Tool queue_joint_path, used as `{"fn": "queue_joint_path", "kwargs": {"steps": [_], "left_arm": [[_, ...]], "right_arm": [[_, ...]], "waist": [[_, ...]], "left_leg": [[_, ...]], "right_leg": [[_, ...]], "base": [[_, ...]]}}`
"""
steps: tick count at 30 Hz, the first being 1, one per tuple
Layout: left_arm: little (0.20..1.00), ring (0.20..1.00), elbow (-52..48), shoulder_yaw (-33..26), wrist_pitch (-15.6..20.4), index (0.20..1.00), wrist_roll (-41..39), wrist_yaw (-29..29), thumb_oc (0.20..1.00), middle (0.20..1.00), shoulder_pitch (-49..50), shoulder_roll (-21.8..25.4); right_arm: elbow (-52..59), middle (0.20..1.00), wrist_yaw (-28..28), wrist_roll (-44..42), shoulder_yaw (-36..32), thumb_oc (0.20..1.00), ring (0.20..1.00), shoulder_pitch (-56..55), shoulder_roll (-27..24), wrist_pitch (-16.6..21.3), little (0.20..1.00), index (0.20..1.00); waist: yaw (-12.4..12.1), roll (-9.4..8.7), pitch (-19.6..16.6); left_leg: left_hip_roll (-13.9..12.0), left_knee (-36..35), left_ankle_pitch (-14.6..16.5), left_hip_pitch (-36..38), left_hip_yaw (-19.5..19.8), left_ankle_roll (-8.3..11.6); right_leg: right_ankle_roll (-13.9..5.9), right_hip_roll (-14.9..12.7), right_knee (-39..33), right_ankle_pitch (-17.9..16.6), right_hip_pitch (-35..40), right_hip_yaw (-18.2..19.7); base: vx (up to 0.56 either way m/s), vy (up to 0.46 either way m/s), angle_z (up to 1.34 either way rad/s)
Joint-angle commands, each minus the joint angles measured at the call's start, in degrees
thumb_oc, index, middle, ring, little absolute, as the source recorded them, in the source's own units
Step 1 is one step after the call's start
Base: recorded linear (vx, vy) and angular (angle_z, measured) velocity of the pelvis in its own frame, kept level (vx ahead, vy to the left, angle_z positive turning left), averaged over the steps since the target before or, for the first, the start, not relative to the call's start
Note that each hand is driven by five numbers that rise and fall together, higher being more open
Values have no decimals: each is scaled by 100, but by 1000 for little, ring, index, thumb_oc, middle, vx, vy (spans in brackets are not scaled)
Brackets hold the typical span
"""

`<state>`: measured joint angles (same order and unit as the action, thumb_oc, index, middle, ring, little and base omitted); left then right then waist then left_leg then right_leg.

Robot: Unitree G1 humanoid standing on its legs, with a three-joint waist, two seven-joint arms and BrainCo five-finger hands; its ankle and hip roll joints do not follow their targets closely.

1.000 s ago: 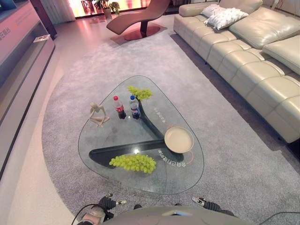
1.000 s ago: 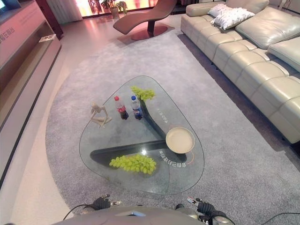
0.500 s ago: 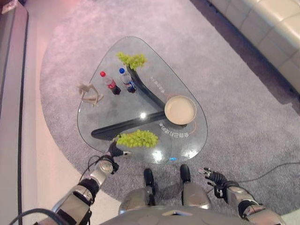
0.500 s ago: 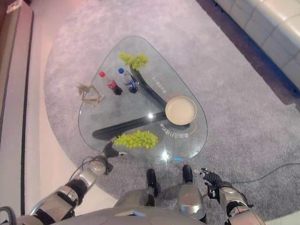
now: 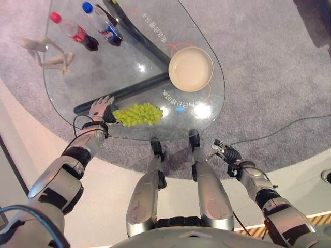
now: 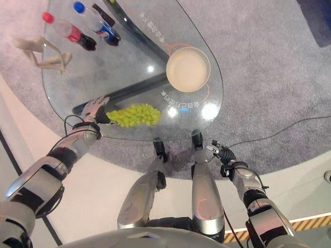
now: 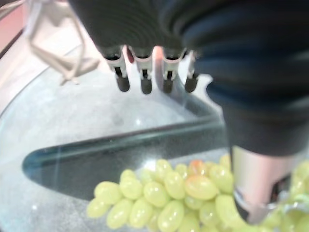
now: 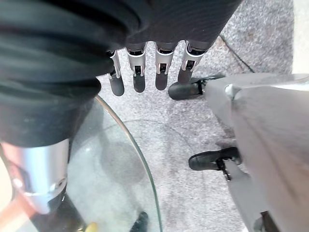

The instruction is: Pick up fruits into the plate

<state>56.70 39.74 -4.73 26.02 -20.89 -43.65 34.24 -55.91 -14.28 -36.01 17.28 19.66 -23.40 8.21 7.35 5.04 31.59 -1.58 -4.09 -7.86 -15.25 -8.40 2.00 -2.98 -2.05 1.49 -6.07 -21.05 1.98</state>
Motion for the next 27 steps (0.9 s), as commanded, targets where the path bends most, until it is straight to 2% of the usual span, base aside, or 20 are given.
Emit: {"fn": "queue_joint_path", "kwargs": {"steps": [1,3,10,15,25,26,27], "left_arm": [[1000,1000,432,-9,-400,1000,326,-163,1000,1000,-166,118],[1000,1000,519,31,-402,1000,328,-178,1000,1000,-226,90],[1000,1000,1202,211,-789,1000,371,-449,1000,1000,-672,-219],[1000,1000,1572,326,-1092,1000,568,-549,1000,1000,-858,-375],[1000,1000,2049,376,-1396,1000,611,-785,1000,1000,-1122,-513],[871,871,2098,376,-1409,871,581,-879,871,871,-1139,-527],[200,200,2144,369,-1365,200,603,-977,200,200,-1170,-535]], "right_arm": [[246,1000,20,-379,146,1000,1000,-51,145,149,1000,1000],[265,1000,27,-431,167,1000,1000,-20,151,171,1000,1000],[552,1000,76,-990,287,1000,1000,190,293,241,1000,1000],[634,1000,17,-1377,322,1000,1000,269,375,271,1000,1000],[644,1000,-164,-1978,310,1000,1000,460,529,319,1000,1000],[619,1000,-208,-2033,320,1000,1000,486,554,333,1000,1000],[576,1000,-265,-2077,327,1000,1000,521,589,352,1000,1000]], "waist": [[76,-287,-179],[89,-305,-179],[178,-481,-179],[206,-567,-179],[266,-700,-179],[265,-718,-179],[265,-732,-179]], "left_leg": [[228,1096,841,-748,486,-85],[229,1127,833,-837,478,-80],[175,1325,759,-1475,439,-27],[152,1423,747,-1733,465,7],[120,1508,730,-2087,500,57],[118,1498,727,-2109,512,60],[121,1475,732,-2121,528,56]], "right_leg": [[-74,58,1006,566,-795,94],[-66,74,1025,558,-875,103],[-30,253,1225,519,-1507,167],[-14,338,1366,558,-1751,164],[2,437,1450,545,-2076,180],[0,442,1437,534,-2095,178],[-7,452,1422,531,-2111,185]], "base": [[-65,-23,-5],[-50,-28,-5],[-75,-44,-7],[-65,-54,-1],[-49,-40,0],[-34,-27,2],[-35,-24,2]]}}
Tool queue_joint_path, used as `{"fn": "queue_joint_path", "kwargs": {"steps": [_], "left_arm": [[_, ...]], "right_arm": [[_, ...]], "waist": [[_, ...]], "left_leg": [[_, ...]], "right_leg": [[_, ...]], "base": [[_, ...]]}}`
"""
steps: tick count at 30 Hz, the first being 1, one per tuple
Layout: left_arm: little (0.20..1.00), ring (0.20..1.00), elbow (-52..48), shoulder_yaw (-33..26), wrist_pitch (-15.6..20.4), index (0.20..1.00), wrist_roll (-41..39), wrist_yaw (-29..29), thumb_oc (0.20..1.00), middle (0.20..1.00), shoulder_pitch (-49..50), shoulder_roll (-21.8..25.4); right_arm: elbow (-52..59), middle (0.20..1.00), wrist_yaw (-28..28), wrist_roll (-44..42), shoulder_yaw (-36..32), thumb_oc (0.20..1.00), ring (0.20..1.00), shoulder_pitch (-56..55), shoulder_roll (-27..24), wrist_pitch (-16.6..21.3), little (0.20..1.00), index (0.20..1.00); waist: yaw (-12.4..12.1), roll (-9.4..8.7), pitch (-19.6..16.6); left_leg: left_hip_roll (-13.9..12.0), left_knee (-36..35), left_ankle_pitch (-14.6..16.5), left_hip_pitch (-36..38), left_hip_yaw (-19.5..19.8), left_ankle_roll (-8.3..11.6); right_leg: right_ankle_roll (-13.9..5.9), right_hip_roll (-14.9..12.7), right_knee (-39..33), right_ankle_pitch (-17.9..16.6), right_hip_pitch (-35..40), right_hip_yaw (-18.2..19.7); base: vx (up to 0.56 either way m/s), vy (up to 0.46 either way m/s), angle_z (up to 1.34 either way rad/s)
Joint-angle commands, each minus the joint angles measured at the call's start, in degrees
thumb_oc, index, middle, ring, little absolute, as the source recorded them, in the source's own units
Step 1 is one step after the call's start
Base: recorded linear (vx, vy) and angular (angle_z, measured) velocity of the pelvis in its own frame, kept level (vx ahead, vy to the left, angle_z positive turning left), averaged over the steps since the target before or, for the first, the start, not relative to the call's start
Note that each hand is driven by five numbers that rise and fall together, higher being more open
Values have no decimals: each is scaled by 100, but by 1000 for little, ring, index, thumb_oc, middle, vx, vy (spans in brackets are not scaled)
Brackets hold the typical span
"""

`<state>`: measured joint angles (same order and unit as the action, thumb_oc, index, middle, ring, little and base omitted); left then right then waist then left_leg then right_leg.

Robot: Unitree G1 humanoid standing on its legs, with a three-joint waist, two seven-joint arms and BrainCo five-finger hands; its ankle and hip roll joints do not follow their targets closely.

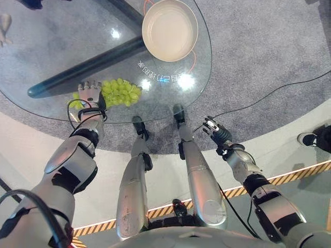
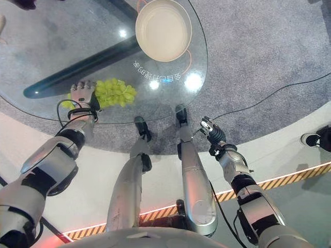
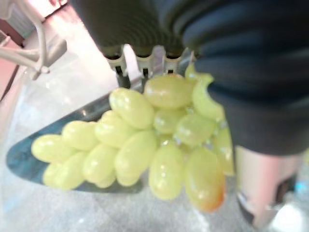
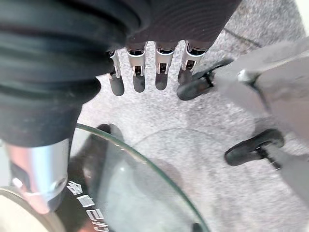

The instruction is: Pick up fruits into the plate

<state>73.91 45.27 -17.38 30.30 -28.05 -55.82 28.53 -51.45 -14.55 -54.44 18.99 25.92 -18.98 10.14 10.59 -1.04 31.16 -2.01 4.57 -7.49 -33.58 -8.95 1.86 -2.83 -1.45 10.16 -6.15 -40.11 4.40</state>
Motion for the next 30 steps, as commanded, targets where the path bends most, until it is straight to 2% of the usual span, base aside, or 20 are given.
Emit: {"fn": "queue_joint_path", "kwargs": {"steps": [1,7,17,23,30], "left_arm": [[200,200,451,-179,-97,200,192,-262,200,200,21,31],[200,200,581,-177,117,200,254,-322,200,200,-83,-14],[200,200,559,-176,419,200,90,-549,200,200,-101,-10],[200,200,381,-247,668,200,-114,-643,200,200,6,60],[200,200,-101,-480,1021,200,-343,-696,200,200,315,345]], "right_arm": [[115,1000,-262,-268,163,1000,1000,-83,163,162,1000,1000],[38,1000,-391,-382,179,1000,1000,20,228,113,1000,1000],[-83,1000,-495,-398,173,1000,1000,26,243,110,1000,1000],[-79,1000,-520,-335,118,1000,1000,-30,195,128,1000,1000],[103,1000,-528,-227,-22,1000,1000,-245,135,123,1000,1000]], "waist": [[-58,-132,-137],[-56,-190,-137],[-88,-158,-137],[-149,-74,-137],[-235,59,-137]], "left_leg": [[165,597,696,-293,585,69],[182,595,705,-326,604,78],[203,526,705,-92,603,65],[228,448,714,295,605,60],[200,201,744,1118,618,73]], "right_leg": [[-23,398,546,538,-212,-58],[-23,430,516,516,-226,-73],[-16,424,493,533,-26,-98],[-10,367,486,584,306,-149],[-46,202,322,644,1073,-236]], "base": [[-34,-24,2],[0,0,0],[0,0,0],[6,5,0],[59,26,0]]}}
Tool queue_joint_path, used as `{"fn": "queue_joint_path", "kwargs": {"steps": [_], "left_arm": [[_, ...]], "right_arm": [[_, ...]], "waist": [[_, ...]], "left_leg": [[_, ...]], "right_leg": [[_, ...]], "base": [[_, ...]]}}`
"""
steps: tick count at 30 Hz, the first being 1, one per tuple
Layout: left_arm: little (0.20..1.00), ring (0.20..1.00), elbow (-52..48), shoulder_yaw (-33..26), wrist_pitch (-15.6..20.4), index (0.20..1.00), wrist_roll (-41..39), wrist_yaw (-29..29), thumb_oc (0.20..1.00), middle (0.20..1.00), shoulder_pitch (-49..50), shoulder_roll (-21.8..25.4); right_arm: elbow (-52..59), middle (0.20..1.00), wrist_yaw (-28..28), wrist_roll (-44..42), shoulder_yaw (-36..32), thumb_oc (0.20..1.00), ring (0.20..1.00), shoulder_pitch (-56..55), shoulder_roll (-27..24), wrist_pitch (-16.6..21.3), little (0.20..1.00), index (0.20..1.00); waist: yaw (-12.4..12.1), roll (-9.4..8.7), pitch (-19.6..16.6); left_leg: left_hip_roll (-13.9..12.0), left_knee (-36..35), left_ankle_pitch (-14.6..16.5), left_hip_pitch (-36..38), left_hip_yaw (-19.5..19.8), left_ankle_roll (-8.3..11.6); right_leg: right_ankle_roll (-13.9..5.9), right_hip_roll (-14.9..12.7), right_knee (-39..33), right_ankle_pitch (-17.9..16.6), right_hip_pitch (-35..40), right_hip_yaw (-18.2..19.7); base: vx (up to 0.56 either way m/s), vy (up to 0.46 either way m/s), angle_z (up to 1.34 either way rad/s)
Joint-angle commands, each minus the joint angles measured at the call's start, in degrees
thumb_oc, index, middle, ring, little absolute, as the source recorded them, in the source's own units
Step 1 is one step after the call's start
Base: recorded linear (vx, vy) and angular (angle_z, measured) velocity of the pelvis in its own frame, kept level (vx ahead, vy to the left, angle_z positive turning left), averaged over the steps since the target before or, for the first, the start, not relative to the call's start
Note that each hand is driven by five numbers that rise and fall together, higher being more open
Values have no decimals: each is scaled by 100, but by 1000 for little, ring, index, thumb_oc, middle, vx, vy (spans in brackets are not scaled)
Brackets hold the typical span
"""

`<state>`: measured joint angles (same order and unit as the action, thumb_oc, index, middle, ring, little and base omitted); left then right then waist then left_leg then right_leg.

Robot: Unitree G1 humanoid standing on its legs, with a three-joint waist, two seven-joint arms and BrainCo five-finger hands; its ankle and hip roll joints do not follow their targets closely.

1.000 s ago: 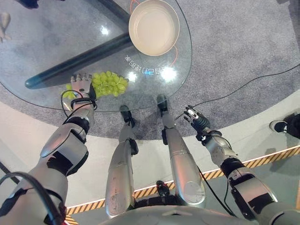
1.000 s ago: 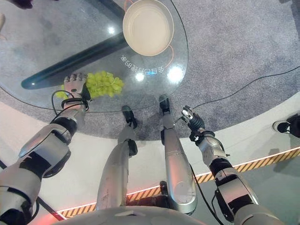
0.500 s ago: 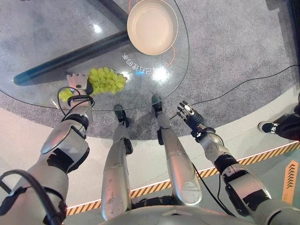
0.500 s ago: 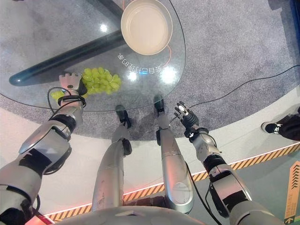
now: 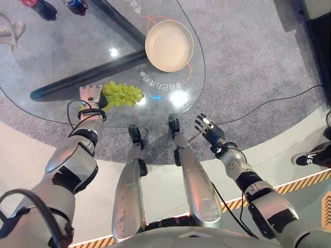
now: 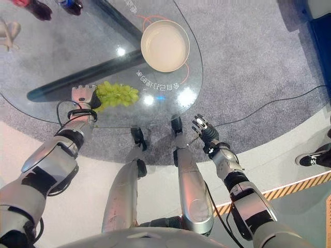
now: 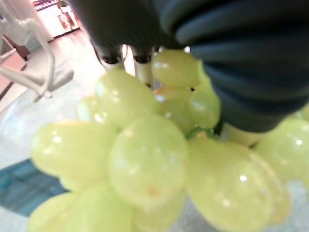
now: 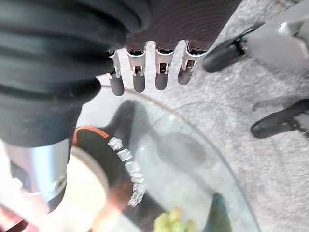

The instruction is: Pick up fruits into the plate

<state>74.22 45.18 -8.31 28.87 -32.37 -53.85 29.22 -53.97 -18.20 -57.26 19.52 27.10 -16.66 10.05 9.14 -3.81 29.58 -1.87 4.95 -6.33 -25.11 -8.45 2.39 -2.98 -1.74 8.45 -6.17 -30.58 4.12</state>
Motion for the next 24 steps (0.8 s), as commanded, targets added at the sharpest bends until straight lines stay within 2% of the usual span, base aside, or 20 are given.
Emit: {"fn": "queue_joint_path", "kwargs": {"steps": [1,4,13,16,17,20,24], "left_arm": [[200,200,-257,-522,148,200,-199,-229,200,200,182,343],[200,200,-587,-631,209,200,-230,-192,200,200,350,497],[200,200,-2360,-1155,458,200,55,171,200,200,1269,1220],[200,200,-2837,-1293,561,200,221,347,200,200,1461,1415],[200,200,-3333,-1369,596,200,363,558,200,200,1633,1622],[200,200,-3785,-1460,719,200,502,777,200,200,1786,1852],[200,200,-4586,-1654,1098,200,798,1204,200,200,2075,2422]], "right_arm": [[418,1000,-145,81,-101,1000,1000,-414,-109,113,1000,1000],[566,1000,-139,133,-190,1000,1000,-539,-150,121,1000,1000],[1630,1000,92,283,-493,1000,1000,-1225,-338,57,1000,1000],[1974,1000,73,409,-525,1000,1000,-1392,-422,103,1000,1000],[2393,1000,66,601,-557,1000,1000,-1531,-517,29,1000,1000],[2783,1000,-152,775,-585,1000,1000,-1631,-668,-44,1000,1000],[3535,1000,-647,1172,-795,1000,1000,-1733,-1069,-451,1000,1000]], "waist": [[-101,356,21],[-127,408,20],[-275,607,-499],[-297,611,-617],[-320,602,-758],[-354,580,-900],[-453,487,-1244]], "left_leg": [[180,106,636,425,568,25],[174,-3,658,728,569,36],[176,-337,754,1478,529,61],[176,-390,779,1636,530,56],[182,-444,806,1803,537,53],[184,-481,840,1962,532,42],[188,-493,906,2259,580,12]], "right_leg": [[-40,203,458,659,265,-224],[-64,125,368,682,562,-275],[-122,-125,28,782,1386,-458],[-135,-159,-66,795,1587,-497],[-154,-181,-175,806,1814,-533],[-174,-213,-285,813,2034,-573],[-220,-260,-462,801,2451,-654]], "base": [[72,19,-1],[70,18,0],[79,12,11],[75,-43,15],[117,-67,19],[83,-60,13],[148,-107,9]]}}
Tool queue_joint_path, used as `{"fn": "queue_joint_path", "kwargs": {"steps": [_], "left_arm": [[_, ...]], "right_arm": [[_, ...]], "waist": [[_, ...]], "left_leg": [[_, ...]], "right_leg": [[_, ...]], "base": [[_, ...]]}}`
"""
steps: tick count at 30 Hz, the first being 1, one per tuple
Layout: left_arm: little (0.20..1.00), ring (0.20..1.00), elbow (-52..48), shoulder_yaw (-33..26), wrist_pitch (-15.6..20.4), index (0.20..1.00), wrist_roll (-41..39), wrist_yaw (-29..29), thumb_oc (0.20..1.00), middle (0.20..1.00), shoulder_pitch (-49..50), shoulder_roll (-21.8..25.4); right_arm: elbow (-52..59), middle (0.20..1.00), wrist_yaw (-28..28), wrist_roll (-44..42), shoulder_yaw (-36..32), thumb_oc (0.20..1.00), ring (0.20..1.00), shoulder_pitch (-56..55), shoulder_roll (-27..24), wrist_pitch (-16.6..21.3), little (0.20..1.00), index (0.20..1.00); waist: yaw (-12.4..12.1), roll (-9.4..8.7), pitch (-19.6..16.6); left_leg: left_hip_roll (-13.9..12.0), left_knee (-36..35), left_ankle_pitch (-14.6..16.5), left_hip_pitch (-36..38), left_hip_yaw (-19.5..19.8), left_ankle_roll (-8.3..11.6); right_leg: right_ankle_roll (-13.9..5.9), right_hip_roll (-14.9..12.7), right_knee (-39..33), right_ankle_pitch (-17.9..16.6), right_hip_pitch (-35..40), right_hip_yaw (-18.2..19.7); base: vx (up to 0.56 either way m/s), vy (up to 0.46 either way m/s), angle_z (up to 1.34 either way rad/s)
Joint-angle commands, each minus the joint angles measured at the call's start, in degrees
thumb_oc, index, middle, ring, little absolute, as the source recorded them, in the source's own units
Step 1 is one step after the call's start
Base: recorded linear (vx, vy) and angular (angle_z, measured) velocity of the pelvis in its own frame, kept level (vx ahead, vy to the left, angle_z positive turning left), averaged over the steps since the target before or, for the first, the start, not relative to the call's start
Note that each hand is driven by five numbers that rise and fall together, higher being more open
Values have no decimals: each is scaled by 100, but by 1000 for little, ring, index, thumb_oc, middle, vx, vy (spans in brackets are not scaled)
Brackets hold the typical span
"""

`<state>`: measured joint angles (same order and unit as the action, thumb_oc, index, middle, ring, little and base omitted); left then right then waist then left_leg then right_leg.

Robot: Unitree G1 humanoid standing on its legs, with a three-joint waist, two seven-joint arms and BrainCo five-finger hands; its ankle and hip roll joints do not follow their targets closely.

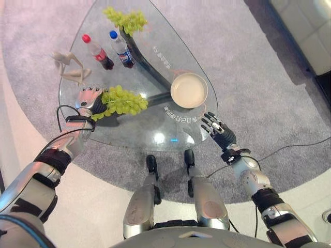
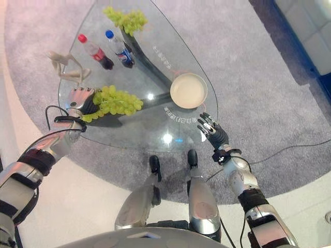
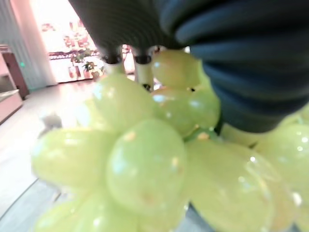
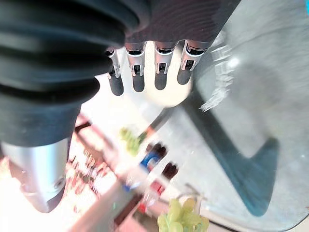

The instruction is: Pick up fruits into the plate

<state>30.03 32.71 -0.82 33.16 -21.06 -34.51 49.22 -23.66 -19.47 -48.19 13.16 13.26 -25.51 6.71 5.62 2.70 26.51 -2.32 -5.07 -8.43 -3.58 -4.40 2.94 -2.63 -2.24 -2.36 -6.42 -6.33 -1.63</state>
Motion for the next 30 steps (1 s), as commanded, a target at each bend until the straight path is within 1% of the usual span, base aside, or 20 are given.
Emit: {"fn": "queue_joint_path", "kwargs": {"steps": [1,2,4,7,8,10,11,12,15,17,19,21,22,23,24,25,27,29,30], "left_arm": [[200,200,-271,-435,428,200,436,106,200,200,196,515],[200,200,-545,-525,719,200,613,263,200,200,296,759],[200,200,-852,-589,1015,200,794,452,200,200,343,1017],[200,200,-1226,-552,1257,200,876,704,200,200,249,1268],[200,200,-1415,-500,1434,200,912,836,200,200,164,1404],[200,200,-1655,-330,1670,200,947,957,200,200,-32,1578],[200,200,-1653,-324,1671,200,946,958,200,200,-40,1579],[200,200,-1842,-165,1950,200,1019,974,200,200,-214,1689],[200,200,-2042,33,2122,200,976,1044,200,200,-447,1762],[200,200,-2136,118,2212,200,968,1045,200,200,-540,1780],[200,200,-2434,371,2381,200,898,1125,200,200,-787,1750],[200,200,-2515,446,2452,200,861,1172,200,200,-850,1703],[200,200,-2574,553,2531,200,834,1191,200,200,-942,1634],[200,200,-2601,603,2574,200,808,1199,200,200,-981,1598],[200,200,-2600,608,2575,200,806,1200,200,200,-986,1599],[200,200,-2682,657,2627,200,753,1246,200,200,-1020,1513],[200,200,-2733,691,2638,200,702,1267,200,200,-1038,1441],[200,200,-2896,685,2703,200,648,1307,200,200,-1037,1267],[200,200,-2905,684,2708,200,638,1308,200,200,-1034,1261]], "right_arm": [[614,1000,-597,322,-189,1000,1000,-365,-261,-170,1000,1000],[902,1000,-842,516,-240,1000,1000,-383,-506,-330,1000,1000],[1150,1000,-1106,633,-287,1000,1000,-354,-819,-534,1000,1000],[1398,1000,-1274,549,-287,1000,1000,-224,-1172,-831,1000,1000],[1539,1000,-1438,427,-251,1000,1000,-155,-1344,-1027,1000,1000],[1698,1000,-1631,257,-151,1000,1000,-5,-1501,-1341,1000,1000],[1697,1000,-1633,256,-155,1000,1000,-5,-1499,-1343,1000,1000],[1842,1000,-1814,6,-26,1000,1000,147,-1583,-1671,1000,1000],[1920,1000,-1864,-161,134,1000,1000,313,-1572,-1992,1000,1000],[1975,1000,-1893,-224,225,1000,1000,352,-1543,-2121,1000,1000],[2156,1000,-1983,-440,493,1000,1000,423,-1420,-2534,1000,1000],[2214,1000,-2022,-541,589,1000,1000,432,-1336,-2687,1000,1000],[2275,1000,-2017,-685,744,1000,1000,470,-1225,-2900,1000,1000],[2294,1000,-2037,-725,810,1000,1000,469,-1156,-2987,1000,1000],[2295,1000,-2036,-725,808,1000,1000,468,-1154,-2988,1000,1000],[2351,1000,-2040,-786,950,1000,1000,446,-1032,-3100,1000,1000],[2380,1000,-2031,-762,1067,1000,1000,426,-933,-3142,1000,1000],[2418,1000,-1967,-735,1321,1000,1000,381,-671,-3241,1000,1000],[2415,1000,-1967,-730,1337,1000,1000,381,-654,-3243,1000,1000]], "waist": [[-119,-180,-999],[-161,-218,-1152],[-221,-252,-1334],[-281,-286,-1498],[-312,-303,-1588],[-353,-326,-1715],[-354,-328,-1709],[-401,-343,-1813],[-453,-352,-1906],[-476,-352,-1946],[-534,-352,-2047],[-552,-355,-2075],[-568,-351,-2106],[-577,-348,-2119],[-577,-350,-2117],[-593,-344,-2135],[-600,-338,-2150],[-626,-317,-2169],[-626,-316,-2170]], "left_leg": [[233,505,1128,158,179,-48],[239,487,1156,298,193,-57],[240,468,1186,455,205,-63],[245,444,1222,603,221,-68],[251,425,1244,692,238,-77],[254,391,1280,820,252,-85],[255,389,1280,828,254,-85],[254,360,1309,929,259,-92],[256,331,1345,1045,277,-101],[254,311,1356,1098,284,-104],[256,255,1382,1229,326,-121],[259,249,1392,1265,337,-125],[261,237,1400,1310,339,-131],[259,231,1402,1334,338,-130],[259,230,1402,1336,339,-130],[262,226,1415,1369,344,-133],[262,217,1417,1391,338,-132],[256,198,1422,1438,335,-134],[256,197,1423,1444,334,-134]], "right_leg": [[-264,-217,594,823,89,-92],[-288,-236,520,814,266,-132],[-309,-257,454,809,454,-184],[-325,-273,377,808,644,-244],[-333,-278,331,808,750,-273],[-342,-278,267,812,897,-312],[-342,-278,262,811,906,-314],[-352,-291,208,822,1034,-369],[-358,-299,146,834,1174,-419],[-363,-304,120,841,1240,-451],[-375,-312,65,859,1384,-515],[-375,-310,54,867,1429,-529],[-376,-311,37,872,1482,-543],[-377,-312,28,875,1511,-554],[-377,-312,26,875,1514,-555],[-378,-312,10,888,1559,-564],[-381,-317,-2,893,1583,-575],[-383,-326,-24,902,1632,-598],[-383,-326,-26,903,1637,-599]], "base": [[203,-113,14],[206,-98,15],[192,-83,13],[145,-57,9],[154,-58,13],[128,-51,12],[121,-54,9],[101,-44,8],[83,-29,11],[67,-21,14],[82,-28,10],[57,-14,7],[57,-7,11],[39,-2,13],[35,2,15],[27,4,11],[27,10,9],[24,21,5],[0,0,0]]}}
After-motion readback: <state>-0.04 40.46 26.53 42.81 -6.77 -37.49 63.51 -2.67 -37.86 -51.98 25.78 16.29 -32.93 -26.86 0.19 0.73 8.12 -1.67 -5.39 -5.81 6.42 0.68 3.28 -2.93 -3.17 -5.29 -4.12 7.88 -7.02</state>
